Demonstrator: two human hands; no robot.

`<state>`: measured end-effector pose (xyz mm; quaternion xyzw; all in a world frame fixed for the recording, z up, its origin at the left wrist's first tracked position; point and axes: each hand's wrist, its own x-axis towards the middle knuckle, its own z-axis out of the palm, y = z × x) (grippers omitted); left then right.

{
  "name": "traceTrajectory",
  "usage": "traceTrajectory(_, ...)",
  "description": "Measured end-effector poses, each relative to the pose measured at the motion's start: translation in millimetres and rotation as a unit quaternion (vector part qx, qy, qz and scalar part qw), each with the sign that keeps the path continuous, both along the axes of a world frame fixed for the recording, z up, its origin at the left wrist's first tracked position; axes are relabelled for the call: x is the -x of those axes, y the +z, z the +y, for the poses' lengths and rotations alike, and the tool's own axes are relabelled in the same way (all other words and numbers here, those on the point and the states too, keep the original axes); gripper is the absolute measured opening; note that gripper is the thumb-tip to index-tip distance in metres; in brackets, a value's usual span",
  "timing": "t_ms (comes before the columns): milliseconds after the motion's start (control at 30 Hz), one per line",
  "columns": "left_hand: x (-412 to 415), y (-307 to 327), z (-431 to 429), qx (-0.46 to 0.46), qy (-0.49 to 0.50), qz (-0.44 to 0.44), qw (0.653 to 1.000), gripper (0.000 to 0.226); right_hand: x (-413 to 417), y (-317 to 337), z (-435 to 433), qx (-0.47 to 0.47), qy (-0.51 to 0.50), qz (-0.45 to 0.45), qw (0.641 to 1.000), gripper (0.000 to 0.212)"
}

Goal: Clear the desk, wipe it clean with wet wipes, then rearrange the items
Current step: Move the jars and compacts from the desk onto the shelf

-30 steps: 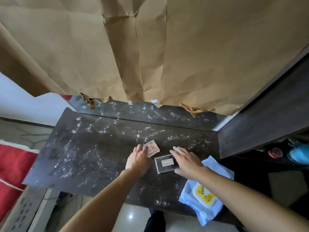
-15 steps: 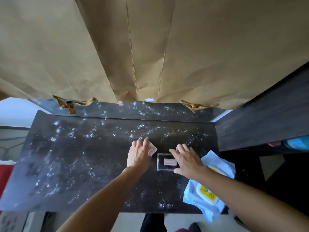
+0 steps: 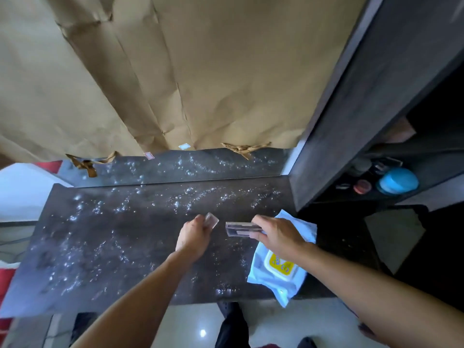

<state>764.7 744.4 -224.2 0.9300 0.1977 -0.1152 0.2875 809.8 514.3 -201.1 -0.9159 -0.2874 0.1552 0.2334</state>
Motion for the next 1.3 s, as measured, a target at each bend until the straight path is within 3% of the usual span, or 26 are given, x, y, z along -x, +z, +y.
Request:
traceTrajectory(267,28.6,55.5,-116.6,0.034,-0.007,-0.058,0.998,0.016,35.1,49.5,-126.4,-0.058,-0.071,-0.063,0.994,0.026)
traceTrajectory(500,25.4,105.6,-242.4,0.214,-0.027,-0.094,0.972,0.024,53.8,78.8,-241.9,-0.062,-0.159,-0.133,0.976,0.030)
traceTrajectory(633,-2.8,149.7,-296.8,0.253,-0.025,-0.133,0.958,0.018,54.6,92.7,-285.1,-0.081,-0.219,-0.142,0.962,0.024)
traceTrajectory(800,-64.1,211.0,-340.5,0.217,-0.045,-0.213,0.951,0.010,51.4,105.0,-313.9,-0.082,-0.275,-0.144,0.947,0.027)
traceTrajectory(1033,-139.4,259.3,-363.5,0.156,-0.057,-0.225,0.960,0.048,38.6,121.1,-332.5,-0.122,-0.328,-0.139,0.926,0.026)
traceTrajectory(1233,-162.9,258.6,-360.4,0.064,-0.108,-0.206,0.970,0.033,8.6,138.4,-332.4,-0.157,-0.380,-0.173,0.895,0.026)
traceTrajectory(1300,-167.1,258.8,-357.9,-0.005,-0.144,-0.190,0.971,0.022,-1.3,145.5,-327.7,-0.187,-0.394,-0.190,0.879,0.025)
